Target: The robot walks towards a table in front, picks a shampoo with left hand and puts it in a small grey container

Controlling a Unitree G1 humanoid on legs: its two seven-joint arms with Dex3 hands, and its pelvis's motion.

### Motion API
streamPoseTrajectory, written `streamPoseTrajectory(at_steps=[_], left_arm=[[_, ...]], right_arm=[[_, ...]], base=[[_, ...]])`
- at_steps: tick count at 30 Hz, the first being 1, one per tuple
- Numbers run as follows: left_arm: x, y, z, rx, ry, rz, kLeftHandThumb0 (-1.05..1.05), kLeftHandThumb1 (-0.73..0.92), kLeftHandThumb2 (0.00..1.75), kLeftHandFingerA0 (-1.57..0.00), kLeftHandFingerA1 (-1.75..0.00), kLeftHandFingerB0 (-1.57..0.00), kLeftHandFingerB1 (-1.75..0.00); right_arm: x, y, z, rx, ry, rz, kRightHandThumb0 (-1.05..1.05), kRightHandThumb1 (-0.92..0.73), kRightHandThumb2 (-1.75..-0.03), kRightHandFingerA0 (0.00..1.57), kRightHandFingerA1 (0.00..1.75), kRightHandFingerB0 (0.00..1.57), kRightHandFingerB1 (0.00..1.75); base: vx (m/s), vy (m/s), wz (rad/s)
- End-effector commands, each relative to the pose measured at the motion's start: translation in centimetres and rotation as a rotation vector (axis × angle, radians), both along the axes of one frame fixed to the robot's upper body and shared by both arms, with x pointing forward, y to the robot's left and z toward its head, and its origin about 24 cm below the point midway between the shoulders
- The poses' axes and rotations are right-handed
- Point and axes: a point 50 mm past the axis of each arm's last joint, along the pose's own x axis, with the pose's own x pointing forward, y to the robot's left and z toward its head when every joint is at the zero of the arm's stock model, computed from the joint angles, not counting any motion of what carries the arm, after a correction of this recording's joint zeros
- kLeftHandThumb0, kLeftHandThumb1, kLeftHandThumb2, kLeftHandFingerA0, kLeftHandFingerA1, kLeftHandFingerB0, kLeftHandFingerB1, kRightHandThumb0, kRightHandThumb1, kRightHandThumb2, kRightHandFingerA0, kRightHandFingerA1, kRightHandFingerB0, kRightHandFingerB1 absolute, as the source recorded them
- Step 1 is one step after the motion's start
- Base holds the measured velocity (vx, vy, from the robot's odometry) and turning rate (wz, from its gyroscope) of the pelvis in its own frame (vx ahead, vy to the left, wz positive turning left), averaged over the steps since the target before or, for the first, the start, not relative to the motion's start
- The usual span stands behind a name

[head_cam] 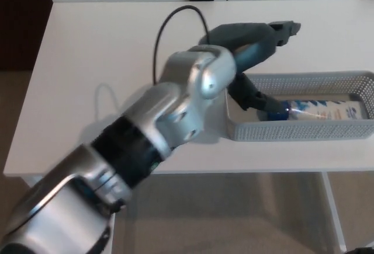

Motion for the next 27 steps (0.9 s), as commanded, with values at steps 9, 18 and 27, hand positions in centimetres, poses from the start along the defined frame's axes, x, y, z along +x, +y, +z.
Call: streamPoseTrajectory(at_steps=[9, 18, 27], left_arm=[[-17.0, 10.8, 1.4, -0.314, 0.089, -0.289, -0.66, 0.41, 0.81, -0.01, -0.26, -0.06, -0.37], [-25.4, 20.0, -5.3, -0.496, 0.364, 0.023, -0.68, 0.56, 0.58, -0.31, -0.32, -0.32, -0.31], [-31.1, 25.7, -10.6, -0.527, 0.649, 0.322, -0.62, 0.58, 0.58, -0.43, -0.34, -0.40, -0.33]], right_arm=[[-1.5, -2.3, 0.3, -0.042, 0.029, -0.038, -0.29, -0.67, -0.59, 0.74, 0.46, 0.61, 0.42], [-4.6, -2.8, -0.8, -0.029, 0.120, -0.096, -0.28, -0.68, -0.60, 0.75, 0.47, 0.60, 0.42], [-7.0, -3.2, -1.3, -0.041, 0.174, -0.127, -0.31, -0.68, -0.60, 0.76, 0.46, 0.60, 0.42]], base=[[0.00, 0.000, 0.00], [0.00, 0.000, 0.00], [0.00, 0.000, 0.00]])
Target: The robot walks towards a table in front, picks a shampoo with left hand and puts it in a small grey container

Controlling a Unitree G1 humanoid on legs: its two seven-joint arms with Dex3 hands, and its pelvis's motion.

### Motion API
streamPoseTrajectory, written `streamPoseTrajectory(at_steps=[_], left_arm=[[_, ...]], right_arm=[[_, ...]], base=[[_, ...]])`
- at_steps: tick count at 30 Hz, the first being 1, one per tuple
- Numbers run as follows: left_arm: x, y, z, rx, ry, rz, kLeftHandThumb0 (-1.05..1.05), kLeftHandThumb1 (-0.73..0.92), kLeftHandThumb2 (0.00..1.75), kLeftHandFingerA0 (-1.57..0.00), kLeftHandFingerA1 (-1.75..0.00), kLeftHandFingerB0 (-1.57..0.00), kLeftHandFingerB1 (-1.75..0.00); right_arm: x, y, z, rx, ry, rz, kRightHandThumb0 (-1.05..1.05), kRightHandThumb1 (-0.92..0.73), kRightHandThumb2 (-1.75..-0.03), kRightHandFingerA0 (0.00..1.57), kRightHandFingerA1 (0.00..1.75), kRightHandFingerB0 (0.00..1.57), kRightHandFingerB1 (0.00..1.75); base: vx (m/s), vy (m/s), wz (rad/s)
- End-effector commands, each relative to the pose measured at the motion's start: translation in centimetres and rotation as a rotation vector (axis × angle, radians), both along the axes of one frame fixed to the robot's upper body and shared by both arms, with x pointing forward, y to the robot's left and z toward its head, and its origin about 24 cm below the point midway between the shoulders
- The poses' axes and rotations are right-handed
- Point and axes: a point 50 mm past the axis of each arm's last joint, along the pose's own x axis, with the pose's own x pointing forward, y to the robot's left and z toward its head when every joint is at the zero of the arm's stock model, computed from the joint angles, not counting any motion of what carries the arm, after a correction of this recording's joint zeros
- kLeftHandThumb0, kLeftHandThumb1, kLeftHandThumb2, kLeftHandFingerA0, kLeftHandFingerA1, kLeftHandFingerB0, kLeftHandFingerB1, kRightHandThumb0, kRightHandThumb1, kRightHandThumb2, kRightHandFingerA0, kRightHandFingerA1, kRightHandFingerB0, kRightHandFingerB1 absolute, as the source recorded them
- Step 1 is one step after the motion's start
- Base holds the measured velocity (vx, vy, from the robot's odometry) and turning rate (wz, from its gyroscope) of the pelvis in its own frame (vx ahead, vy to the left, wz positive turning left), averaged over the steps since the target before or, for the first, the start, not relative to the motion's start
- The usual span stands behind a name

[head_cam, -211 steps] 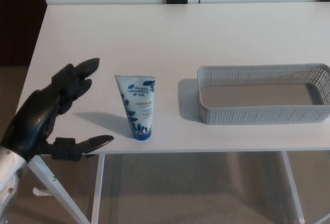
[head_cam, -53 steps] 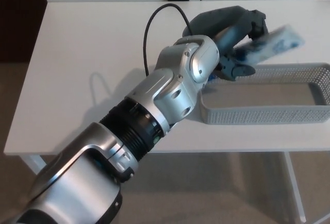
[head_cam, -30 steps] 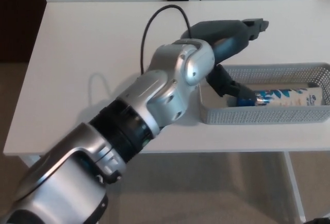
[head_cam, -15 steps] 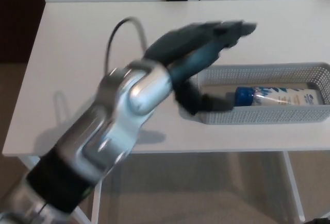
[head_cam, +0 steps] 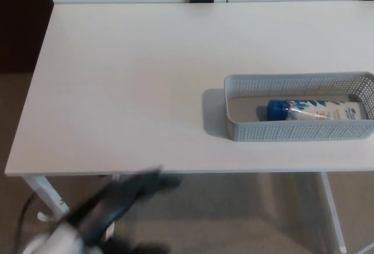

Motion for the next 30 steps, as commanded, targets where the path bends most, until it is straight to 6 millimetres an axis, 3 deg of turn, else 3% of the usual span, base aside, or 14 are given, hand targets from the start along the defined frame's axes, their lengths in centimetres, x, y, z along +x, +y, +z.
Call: streamPoseTrajectory(at_steps=[1, 4, 5, 8, 9, 13, 14, 15, 17, 19, 26, 27, 28, 30], left_arm=[[-14.0, 8.9, 2.8, -0.220, 0.072, 0.035, -0.62, 0.58, 0.58, -0.43, -0.34, -0.40, -0.33], [-15.6, 12.2, -0.8, -0.020, 0.228, 0.136, -0.60, 0.58, 0.58, -0.56, -0.41, -0.52, -0.37], [-15.9, 13.6, -2.4, 0.037, 0.260, 0.238, -0.57, 0.43, 0.84, -0.59, -0.59, -0.41, -0.48], [-16.2, 14.2, -3.0, 0.058, 0.269, 0.277, -0.57, 0.43, 0.84, -0.59, -0.59, -0.41, -0.48], [-16.6, 16.4, -5.4, 0.149, 0.308, 0.461, -0.65, 0.48, 0.60, -0.60, -0.44, -0.54, -0.40], [-16.5, 17.0, -6.2, 0.146, 0.327, 0.518, -0.64, 0.48, 0.61, -0.58, -0.45, -0.53, -0.41], [-15.4, 17.3, -7.4, 0.211, 0.331, 0.557, -0.53, 0.46, 0.78, -0.44, -0.55, -0.36, -0.47], [-13.5, 17.8, -8.8, 0.324, 0.325, 0.607, -0.53, 0.46, 0.78, -0.44, -0.55, -0.36, -0.47], [-13.5, 17.9, -8.8, 0.323, 0.322, 0.607, -0.53, 0.46, 0.78, -0.44, -0.55, -0.36, -0.47], [-11.2, 18.6, -10.6, 0.283, 0.397, 0.796, -0.44, 0.60, 0.58, -0.48, -0.47, -0.31, -0.34], [-11.8, 19.4, -12.1, 0.438, 0.445, 0.932, -0.63, 0.86, 0.66, -0.44, -0.41, -0.39, -0.36], [-13.0, 19.6, -12.5, 0.461, 0.540, 0.913, -0.63, 0.69, 1.09, -0.39, -0.58, -0.19, -0.46], [-13.6, 19.8, -12.6, 0.467, 0.582, 0.898, -0.71, 0.91, 0.67, -0.52, -0.47, -0.37, -0.36], [-13.6, 19.8, -12.5, 0.462, 0.584, 0.888, -0.71, 0.91, 0.67, -0.52, -0.47, -0.37, -0.36]], right_arm=[[-4.9, -2.8, -0.5, -0.041, 0.120, -0.102, -0.31, -0.68, -0.60, 0.76, 0.46, 0.60, 0.42], [-5.4, -3.2, -0.5, -0.050, 0.128, -0.115, -0.32, -0.66, -0.58, 0.75, 0.45, 0.61, 0.41], [-5.6, -3.2, -0.6, -0.055, 0.136, -0.113, -0.31, -0.68, -0.60, 0.76, 0.46, 0.61, 0.41], [-5.8, -3.2, -0.6, -0.057, 0.139, -0.111, -0.31, -0.68, -0.60, 0.76, 0.46, 0.61, 0.41], [-6.2, -3.1, -0.7, -0.054, 0.142, -0.102, -0.31, -0.69, -0.61, 0.76, 0.47, 0.61, 0.42], [-6.2, -3.2, -0.6, -0.056, 0.141, -0.102, -0.32, -0.69, -0.61, 0.76, 0.47, 0.61, 0.42], [-6.0, -3.4, -0.5, -0.056, 0.135, -0.112, -0.31, -0.67, -0.60, 0.78, 0.47, 0.60, 0.42], [-5.7, -3.6, -0.4, -0.055, 0.127, -0.127, -0.31, -0.67, -0.60, 0.78, 0.47, 0.60, 0.42], [-5.7, -3.6, -0.4, -0.055, 0.127, -0.127, -0.31, -0.67, -0.60, 0.78, 0.47, 0.60, 0.42], [-5.4, -3.5, -0.4, -0.065, 0.132, -0.121, -0.33, -0.67, -0.60, 0.76, 0.46, 0.61, 0.41], [-5.4, -3.1, -0.5, -0.044, 0.127, -0.128, -0.32, -0.68, -0.60, 0.77, 0.46, 0.60, 0.41], [-5.4, -3.5, -0.3, -0.049, 0.124, -0.125, -0.32, -0.68, -0.60, 0.77, 0.46, 0.60, 0.41], [-5.4, -3.6, -0.3, -0.050, 0.121, -0.126, -0.31, -0.68, -0.60, 0.77, 0.46, 0.60, 0.41], [-5.4, -3.6, -0.3, -0.047, 0.119, -0.130, -0.31, -0.68, -0.60, 0.77, 0.46, 0.60, 0.41]], base=[[0.00, 0.000, 0.00], [0.00, 0.000, 0.00], [0.00, 0.000, 0.00], [0.00, 0.000, 0.00], [0.00, 0.000, 0.00], [0.00, 0.000, 0.00], [0.00, 0.000, 0.00], [0.00, 0.000, 0.00], [0.00, 0.000, 0.00], [0.00, 0.000, 0.00], [0.00, 0.000, 0.00], [0.00, 0.000, 0.00], [0.00, 0.000, 0.00], [0.00, 0.000, 0.00]])
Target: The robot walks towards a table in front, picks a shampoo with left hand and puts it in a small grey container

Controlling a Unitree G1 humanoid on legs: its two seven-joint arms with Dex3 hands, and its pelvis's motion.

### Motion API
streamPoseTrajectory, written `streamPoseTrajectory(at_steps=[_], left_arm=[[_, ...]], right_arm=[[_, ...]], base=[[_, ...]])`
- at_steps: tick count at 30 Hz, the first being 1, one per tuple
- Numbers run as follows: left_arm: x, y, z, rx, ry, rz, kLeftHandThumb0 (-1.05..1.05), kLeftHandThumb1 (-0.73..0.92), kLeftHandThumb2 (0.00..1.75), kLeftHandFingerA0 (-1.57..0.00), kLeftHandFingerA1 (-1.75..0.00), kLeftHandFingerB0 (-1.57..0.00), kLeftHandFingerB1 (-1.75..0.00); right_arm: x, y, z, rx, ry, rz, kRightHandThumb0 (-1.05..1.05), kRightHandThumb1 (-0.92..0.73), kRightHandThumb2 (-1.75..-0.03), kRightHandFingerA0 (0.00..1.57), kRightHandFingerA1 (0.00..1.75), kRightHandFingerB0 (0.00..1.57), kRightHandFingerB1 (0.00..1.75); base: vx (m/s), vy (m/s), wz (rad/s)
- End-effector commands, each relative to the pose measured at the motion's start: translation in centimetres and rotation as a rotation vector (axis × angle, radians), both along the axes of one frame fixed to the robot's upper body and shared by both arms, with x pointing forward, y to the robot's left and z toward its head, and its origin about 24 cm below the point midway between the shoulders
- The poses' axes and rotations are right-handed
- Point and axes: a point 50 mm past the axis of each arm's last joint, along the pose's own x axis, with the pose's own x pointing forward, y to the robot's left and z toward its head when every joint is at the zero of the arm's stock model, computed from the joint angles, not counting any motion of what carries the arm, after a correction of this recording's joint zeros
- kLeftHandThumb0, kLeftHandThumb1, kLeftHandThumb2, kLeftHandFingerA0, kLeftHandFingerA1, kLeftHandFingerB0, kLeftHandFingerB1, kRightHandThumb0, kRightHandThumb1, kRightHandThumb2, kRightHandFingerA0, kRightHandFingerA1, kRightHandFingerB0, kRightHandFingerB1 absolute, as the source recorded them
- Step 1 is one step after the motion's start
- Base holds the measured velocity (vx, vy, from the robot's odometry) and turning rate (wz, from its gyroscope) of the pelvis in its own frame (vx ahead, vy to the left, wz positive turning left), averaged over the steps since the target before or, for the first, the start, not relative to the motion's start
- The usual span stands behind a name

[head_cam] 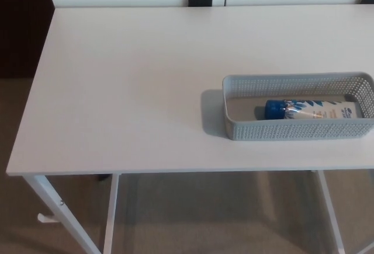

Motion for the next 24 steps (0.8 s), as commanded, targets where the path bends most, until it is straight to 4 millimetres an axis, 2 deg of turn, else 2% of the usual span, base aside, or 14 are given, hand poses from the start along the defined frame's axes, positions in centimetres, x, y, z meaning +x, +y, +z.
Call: streamPoseTrajectory(at_steps=[1, 2, 3, 4, 5, 8, 9, 10, 11, 12, 14, 15, 16, 24], left_arm=[[-1.4, 2.9, -0.9, 0.235, 0.079, 0.153, -0.72, 0.88, 0.68, -0.54, -0.46, -0.37, -0.35], [-1.2, 3.0, -0.8, 0.232, 0.078, 0.146, -0.72, 0.88, 0.68, -0.54, -0.46, -0.37, -0.35], [-1.2, 3.0, -0.8, 0.220, 0.086, 0.150, -0.78, 0.79, 0.76, -0.39, -0.44, -0.29, -0.36], [-1.3, 3.1, -0.8, 0.202, 0.098, 0.158, -0.78, 0.79, 0.76, -0.39, -0.44, -0.29, -0.36], [-1.3, 3.0, -0.9, 0.202, 0.104, 0.152, -0.72, 0.91, 0.67, -0.40, -0.40, -0.29, -0.32], [-1.1, 3.0, -1.0, 0.195, 0.095, 0.153, -0.72, 0.90, 0.67, -0.43, -0.40, -0.31, -0.33], [-1.0, 3.0, -0.9, 0.177, 0.093, 0.143, -0.72, 0.91, 0.68, -0.36, -0.37, -0.28, -0.31], [-0.9, 3.0, -0.9, 0.178, 0.093, 0.140, -0.79, 0.80, 0.78, -0.36, -0.42, -0.26, -0.35], [-0.9, 3.0, -0.9, 0.182, 0.093, 0.136, -0.79, 0.80, 0.78, -0.36, -0.42, -0.26, -0.35], [-0.8, 3.0, -1.0, 0.169, 0.097, 0.146, -0.74, 0.91, 0.68, -0.34, -0.37, -0.25, -0.30], [-0.3, 2.8, -0.9, 0.167, 0.082, 0.130, -0.73, 0.92, 0.68, -0.37, -0.39, -0.28, -0.32], [-0.2, 2.9, -0.9, 0.164, 0.082, 0.140, -0.79, 0.81, 0.78, -0.35, -0.43, -0.25, -0.35], [-0.2, 2.9, -1.0, 0.158, 0.082, 0.150, -0.72, 0.91, 0.68, -0.36, -0.38, -0.27, -0.31], [-0.6, 3.0, -0.8, 0.130, 0.068, 0.170, -0.74, 0.89, 0.67, -0.41, -0.42, -0.29, -0.32]], right_arm=[[-0.9, -2.5, 0.8, -0.035, 0.010, -0.070, -0.32, -0.66, -0.60, 0.78, 0.47, 0.60, 0.41], [-0.7, -2.5, 0.9, -0.031, 0.002, -0.070, -0.32, -0.66, -0.60, 0.78, 0.47, 0.60, 0.41], [-0.6, -2.4, 0.9, -0.031, -0.001, -0.061, -0.33, -0.67, -0.60, 0.77, 0.46, 0.61, 0.42], [-0.5, -2.4, 0.9, -0.033, -0.003, -0.047, -0.33, -0.67, -0.60, 0.77, 0.46, 0.61, 0.42], [-0.5, -2.4, 0.9, -0.034, -0.003, -0.047, -0.33, -0.68, -0.60, 0.76, 0.46, 0.61, 0.41], [-0.2, -2.4, 1.0, -0.031, -0.009, -0.054, -0.32, -0.68, -0.60, 0.76, 0.46, 0.60, 0.42], [0.1, -2.4, 1.1, -0.033, -0.013, -0.050, -0.33, -0.67, -0.60, 0.77, 0.46, 0.60, 0.41], [0.1, -2.5, 1.1, -0.034, -0.014, -0.049, -0.33, -0.67, -0.60, 0.78, 0.46, 0.60, 0.41], [0.2, -2.5, 1.1, -0.034, -0.014, -0.047, -0.33, -0.67, -0.60, 0.78, 0.46, 0.60, 0.41], [0.3, -2.6, 1.2, -0.036, -0.013, -0.038, -0.33, -0.68, -0.60, 0.75, 0.46, 0.60, 0.41], [0.7, -2.7, 1.4, -0.037, -0.018, -0.027, -0.33, -0.67, -0.60, 0.74, 0.47, 0.60, 0.42], [0.7, -2.8, 1.4, -0.038, -0.020, -0.022, -0.33, -0.67, -0.59, 0.75, 0.46, 0.60, 0.41], [0.7, -2.8, 1.5, -0.039, -0.023, -0.022, -0.32, -0.68, -0.59, 0.75, 0.46, 0.60, 0.41], [0.5, -2.9, 1.5, -0.038, -0.028, -0.031, -0.32, -0.69, -0.61, 0.76, 0.46, 0.61, 0.41]], base=[[0.00, 0.000, 0.00], [0.00, 0.000, 0.00], [0.00, 0.000, 0.00], [0.00, 0.000, 0.00], [0.00, 0.000, 0.00], [0.00, 0.000, 0.00], [0.00, 0.000, 0.00], [0.00, 0.000, 0.00], [0.00, 0.000, 0.00], [0.00, 0.000, 0.00], [0.00, 0.000, 0.00], [0.00, 0.000, 0.00], [0.00, 0.000, 0.00], [0.00, 0.000, 0.00]])
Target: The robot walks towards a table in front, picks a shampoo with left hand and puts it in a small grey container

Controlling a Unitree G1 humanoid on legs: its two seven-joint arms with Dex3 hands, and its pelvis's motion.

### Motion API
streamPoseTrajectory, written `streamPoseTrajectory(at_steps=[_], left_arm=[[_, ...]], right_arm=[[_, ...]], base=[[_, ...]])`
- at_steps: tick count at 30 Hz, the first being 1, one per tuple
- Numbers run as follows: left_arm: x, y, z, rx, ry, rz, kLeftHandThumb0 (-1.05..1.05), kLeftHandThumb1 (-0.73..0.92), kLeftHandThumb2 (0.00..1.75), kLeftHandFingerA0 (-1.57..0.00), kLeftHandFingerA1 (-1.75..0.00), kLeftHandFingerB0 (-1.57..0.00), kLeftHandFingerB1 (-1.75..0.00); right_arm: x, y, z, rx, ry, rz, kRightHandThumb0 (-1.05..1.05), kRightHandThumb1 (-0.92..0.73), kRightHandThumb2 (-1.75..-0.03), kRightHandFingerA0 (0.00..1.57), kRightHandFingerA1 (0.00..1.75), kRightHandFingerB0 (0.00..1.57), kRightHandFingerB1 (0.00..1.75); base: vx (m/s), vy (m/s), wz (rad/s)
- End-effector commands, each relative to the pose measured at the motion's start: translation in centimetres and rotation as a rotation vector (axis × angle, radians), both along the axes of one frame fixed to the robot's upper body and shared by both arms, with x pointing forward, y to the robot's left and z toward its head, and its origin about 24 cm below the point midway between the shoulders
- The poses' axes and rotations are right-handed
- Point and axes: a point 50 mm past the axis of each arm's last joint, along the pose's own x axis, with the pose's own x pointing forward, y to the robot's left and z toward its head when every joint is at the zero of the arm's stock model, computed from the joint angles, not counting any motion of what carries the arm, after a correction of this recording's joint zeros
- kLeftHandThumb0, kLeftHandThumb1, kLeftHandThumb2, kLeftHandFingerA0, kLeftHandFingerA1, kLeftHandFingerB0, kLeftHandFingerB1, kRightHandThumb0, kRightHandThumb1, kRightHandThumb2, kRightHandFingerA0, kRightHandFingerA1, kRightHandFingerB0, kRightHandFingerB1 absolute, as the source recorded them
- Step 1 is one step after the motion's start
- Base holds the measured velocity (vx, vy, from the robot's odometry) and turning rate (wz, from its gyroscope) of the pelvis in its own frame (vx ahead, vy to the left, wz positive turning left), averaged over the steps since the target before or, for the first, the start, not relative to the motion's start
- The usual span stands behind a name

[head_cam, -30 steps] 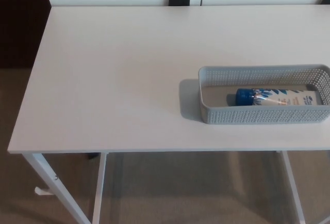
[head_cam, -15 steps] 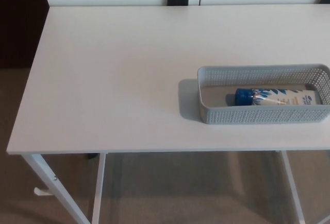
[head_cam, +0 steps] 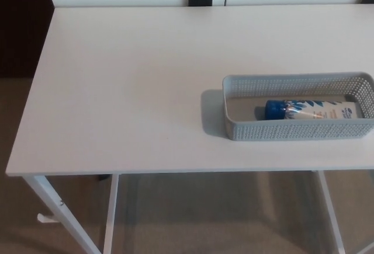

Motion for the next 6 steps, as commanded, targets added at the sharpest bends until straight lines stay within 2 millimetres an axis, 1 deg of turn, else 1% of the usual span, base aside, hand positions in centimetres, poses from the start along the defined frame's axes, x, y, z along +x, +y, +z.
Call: streamPoseTrajectory(at_steps=[1, 3, 4, 6], left_arm=[[-0.38, 0.73, 0.54, 0.012, -0.016, -0.001, -0.74, 0.89, 0.67, -0.33, -0.39, -0.26, -0.32], [-0.77, 0.51, 0.36, 0.009, -0.008, -0.007, -0.73, 0.90, 0.68, -0.31, -0.37, -0.25, -0.31], [-0.81, 0.48, 0.32, 0.012, -0.004, -0.007, -0.74, 0.90, 0.68, -0.34, -0.38, -0.25, -0.31], [-0.81, 0.46, 0.28, 0.017, 0.000, -0.006, -0.74, 0.90, 0.68, -0.34, -0.38, -0.25, -0.31]], right_arm=[[-0.35, -0.87, 0.35, -0.009, 0.000, -0.010, -0.32, -0.69, -0.61, 0.76, 0.46, 0.61, 0.42], [-0.69, -1.07, 0.38, -0.015, 0.004, -0.006, -0.33, -0.68, -0.60, 0.77, 0.47, 0.62, 0.42], [-0.73, -1.09, 0.38, -0.015, 0.005, -0.007, -0.33, -0.68, -0.60, 0.76, 0.47, 0.61, 0.42], [-0.74, -1.10, 0.38, -0.013, 0.005, -0.011, -0.33, -0.68, -0.60, 0.76, 0.47, 0.61, 0.42]], base=[[0.00, 0.000, 0.00], [0.00, 0.000, 0.00], [0.00, 0.000, 0.00], [0.00, 0.000, 0.00]])
